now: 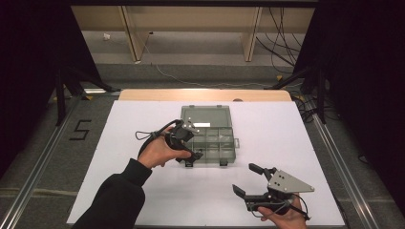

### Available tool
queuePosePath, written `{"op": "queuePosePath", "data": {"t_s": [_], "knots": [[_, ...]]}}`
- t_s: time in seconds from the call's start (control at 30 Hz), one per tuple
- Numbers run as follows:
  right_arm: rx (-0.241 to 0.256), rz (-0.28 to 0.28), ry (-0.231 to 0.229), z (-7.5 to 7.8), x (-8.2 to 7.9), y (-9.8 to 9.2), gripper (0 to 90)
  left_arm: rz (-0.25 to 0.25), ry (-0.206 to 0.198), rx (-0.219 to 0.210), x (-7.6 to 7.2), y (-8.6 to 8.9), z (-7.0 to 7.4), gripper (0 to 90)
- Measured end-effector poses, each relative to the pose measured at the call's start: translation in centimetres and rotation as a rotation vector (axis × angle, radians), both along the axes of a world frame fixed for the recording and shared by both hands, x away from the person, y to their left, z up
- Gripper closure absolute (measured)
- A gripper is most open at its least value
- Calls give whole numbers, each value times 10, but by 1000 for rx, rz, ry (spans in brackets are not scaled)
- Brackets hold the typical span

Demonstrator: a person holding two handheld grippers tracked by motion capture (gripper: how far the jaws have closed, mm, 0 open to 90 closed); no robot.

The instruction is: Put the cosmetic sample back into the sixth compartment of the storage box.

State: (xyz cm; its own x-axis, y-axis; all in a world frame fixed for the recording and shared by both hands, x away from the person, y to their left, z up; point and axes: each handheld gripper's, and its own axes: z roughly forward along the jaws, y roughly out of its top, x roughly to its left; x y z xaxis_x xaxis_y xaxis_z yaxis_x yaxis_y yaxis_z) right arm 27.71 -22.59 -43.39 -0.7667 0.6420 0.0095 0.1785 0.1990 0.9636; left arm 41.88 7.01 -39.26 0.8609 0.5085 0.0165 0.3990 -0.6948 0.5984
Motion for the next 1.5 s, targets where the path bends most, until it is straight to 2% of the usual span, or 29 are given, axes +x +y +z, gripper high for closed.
{"op": "queuePosePath", "data": {"t_s": [0.03, 0.07, 0.1, 0.13, 0.17, 0.37, 0.43, 0.5, 0.57, 0.6, 0.63, 0.7, 0.73, 0.77, 0.83, 0.97, 1.0, 1.07, 1.1, 1.17, 1.2, 1.23, 1.27, 1.3, 1.33, 1.37, 1.4, 1.47, 1.5], "knots": [[11, -1, 7, 0, 0, 1, 159, 14, -2, -18, -1, 0, -1, 225], [17, 3, 29, 0, -1, 1, 159, 6, -4, -9, -2, 2, -1, 225], [10, -1, -5, -1, 0, 1, 159, 15, -16, -22, -3, 2, -2, 225], [-8, -4, 4, 0, 0, 0, 159, 28, -11, -38, -4, 2, -3, 225], [-8, -4, 4, 0, -1, 0, 159, 19, -21, -34, -5, 3, -2, 225], [-8, -4, 5, 0, 0, 0, 159, 24, -45, -83, -9, 8, -5, 225], [12, -1, -4, -1, 0, 1, 159, 24, -53, -98, -11, 9, -6, 225], [-7, -4, 6, 0, -1, 0, 159, 26, -59, -110, -13, 11, -7, 225], [-1, -7, 1, 0, 0, 0, 159, 28, -67, -118, -15, 13, -7, 225], [-5, -4, 7, 0, -1, 0, 159, 22, -71, -128, -15, 14, -7, 224], [15, 3, 29, 0, -1, 1, 159, 30, -74, -135, -16, 14, -7, 224], [21, 5, 39, 0, -2, 2, 159, 29, -88, -143, -17, 16, -8, 224], [-3, -3, 29, 0, -2, 0, 159, 31, -86, -152, -18, 16, -8, 224], [-6, -4, 5, 0, -1, 0, 159, 30, -96, -154, -19, 17, -8, 223], [20, 5, 38, 0, -2, 1, 159, 33, -99, -171, -20, 18, -9, 222], [-2, -2, 42, 1, -2, 0, 159, 37, -104, -195, -23, 18, -9, 221], [21, 5, 38, 0, -2, 1, 159, 37, -107, -197, -23, 19, -9, 220], [20, 4, 22, -1, -1, 2, 159, 39, -106, -211, -24, 19, -9, 218], [22, 5, 37, 0, -2, 2, 159, 36, -115, -212, -24, 20, -8, 218], [18, 4, 36, 0, -2, 1, 159, 45, -112, -234, -25, 21, -9, 216], [-2, -2, 40, 1, -2, 0, 159, 51, -114, -249, -26, 21, -9, 215], [-2, -2, 42, 1, -2, 0, 159, 51, -117, -245, -27, 23, -10, 214], [18, 4, 36, 0, -2, 1, 159, 47, -124, -246, -27, 24, -10, 211], [18, 3, 22, 0, -1, 1, 159, 55, -125, -265, -27, 24, -12, 209], [-5, -4, 6, 0, -1, 0, 159, 52, -122, -267, -27, 26, -13, 207], [-7, -5, 5, 0, -1, 0, 159, 66, -129, -284, -28, 27, -14, 206], [10, -1, -3, 0, 0, 1, 159, 57, -139, -279, -28, 29, -15, 206], [-6, -5, 6, 1, -1, 0, 159, 71, -139, -320, -30, 31, -17, 203], [-6, -5, 5, 1, -1, -1, 159, 80, -141, -326, -32, 33, -18, 201]]}}
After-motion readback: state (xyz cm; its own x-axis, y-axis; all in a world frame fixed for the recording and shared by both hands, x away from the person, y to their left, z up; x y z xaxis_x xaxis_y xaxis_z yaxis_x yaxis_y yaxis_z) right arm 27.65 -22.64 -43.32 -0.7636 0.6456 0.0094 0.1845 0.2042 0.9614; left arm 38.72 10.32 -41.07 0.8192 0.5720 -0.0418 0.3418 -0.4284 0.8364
